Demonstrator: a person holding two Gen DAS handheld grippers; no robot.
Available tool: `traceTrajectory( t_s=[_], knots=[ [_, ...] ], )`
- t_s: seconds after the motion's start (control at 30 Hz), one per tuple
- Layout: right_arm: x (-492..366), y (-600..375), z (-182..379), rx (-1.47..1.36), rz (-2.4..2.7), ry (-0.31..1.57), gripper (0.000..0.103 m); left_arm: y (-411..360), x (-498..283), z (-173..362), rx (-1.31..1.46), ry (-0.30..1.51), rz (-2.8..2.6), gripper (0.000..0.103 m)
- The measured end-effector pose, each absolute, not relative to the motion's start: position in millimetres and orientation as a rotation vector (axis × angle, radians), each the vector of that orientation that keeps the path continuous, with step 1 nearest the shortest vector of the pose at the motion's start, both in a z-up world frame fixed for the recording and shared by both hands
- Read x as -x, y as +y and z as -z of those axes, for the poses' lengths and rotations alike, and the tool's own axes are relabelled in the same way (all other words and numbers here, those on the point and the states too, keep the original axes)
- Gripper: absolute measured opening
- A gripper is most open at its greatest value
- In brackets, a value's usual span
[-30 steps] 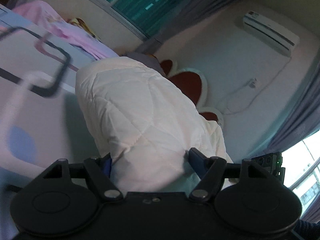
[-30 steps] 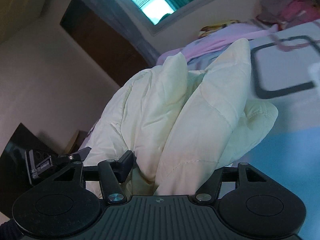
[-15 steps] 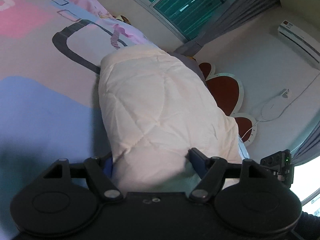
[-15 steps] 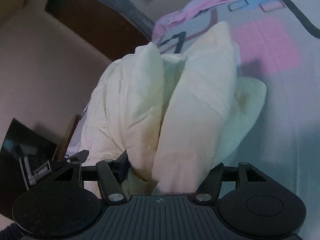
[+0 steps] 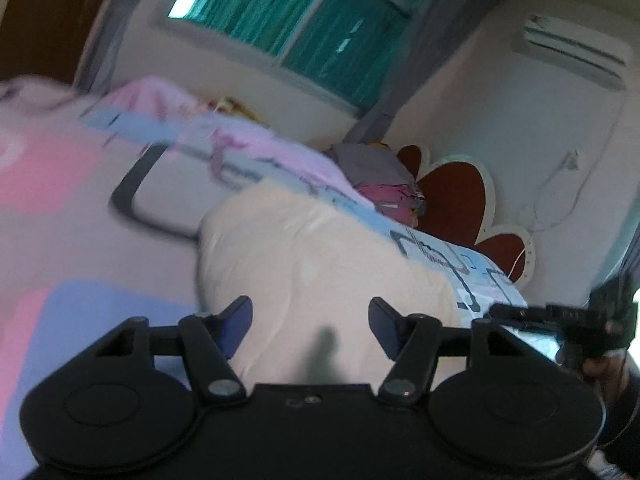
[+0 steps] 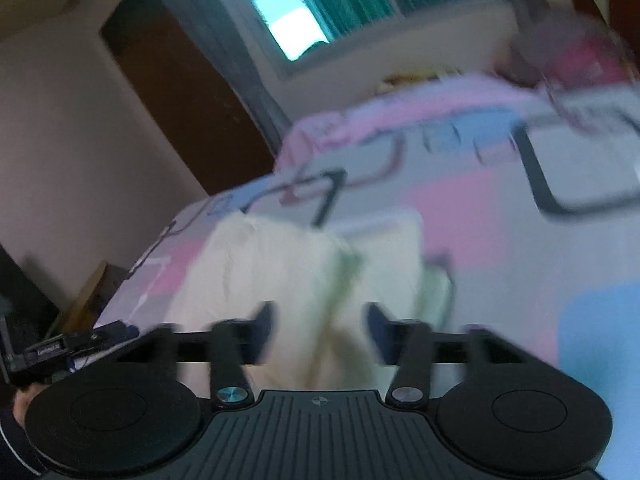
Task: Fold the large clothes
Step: 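Fold the held end over the jacket and open both grippers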
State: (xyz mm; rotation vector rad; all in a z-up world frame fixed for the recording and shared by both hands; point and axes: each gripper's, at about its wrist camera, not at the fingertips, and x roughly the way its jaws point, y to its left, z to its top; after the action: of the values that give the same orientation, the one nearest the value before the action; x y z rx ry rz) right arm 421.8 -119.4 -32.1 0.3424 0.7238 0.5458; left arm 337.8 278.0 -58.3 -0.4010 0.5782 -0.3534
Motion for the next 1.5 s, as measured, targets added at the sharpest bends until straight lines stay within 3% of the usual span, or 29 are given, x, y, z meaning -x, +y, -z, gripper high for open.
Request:
traceTrajectory(
  t_s=[0.17, 0.33, 0.57, 0.87, 1.13, 1.5],
  knots=[
    [-472, -58, 29, -0.213, -0.531, 0.735, 0.033, 238, -397, 48, 0.322, 0.602, 0.355, 0.057],
    [-501, -35, 80, -0.072, -0.428, 0.860, 0.033, 195, -427, 68, 0.141, 0.745, 0.344, 0.057],
    [-502, -51, 103, -0.122, -0.413, 0.896, 0.033, 197, -419, 82, 0.117, 0.763, 0.360, 0.057],
    [-386, -87, 34, -0.163, -0.531, 0.784, 0.033, 216, -327, 51, 0.158, 0.680, 0.422, 0.054],
    [-320, -92, 41, -0.118, -0.557, 0.821, 0.033, 212, -251, 60, 0.158, 0.727, 0.383, 0.045],
    [-318, -83, 87, -0.072, -0.537, 0.889, 0.033, 217, -246, 92, 0.158, 0.806, 0.291, 0.043]
  ],
)
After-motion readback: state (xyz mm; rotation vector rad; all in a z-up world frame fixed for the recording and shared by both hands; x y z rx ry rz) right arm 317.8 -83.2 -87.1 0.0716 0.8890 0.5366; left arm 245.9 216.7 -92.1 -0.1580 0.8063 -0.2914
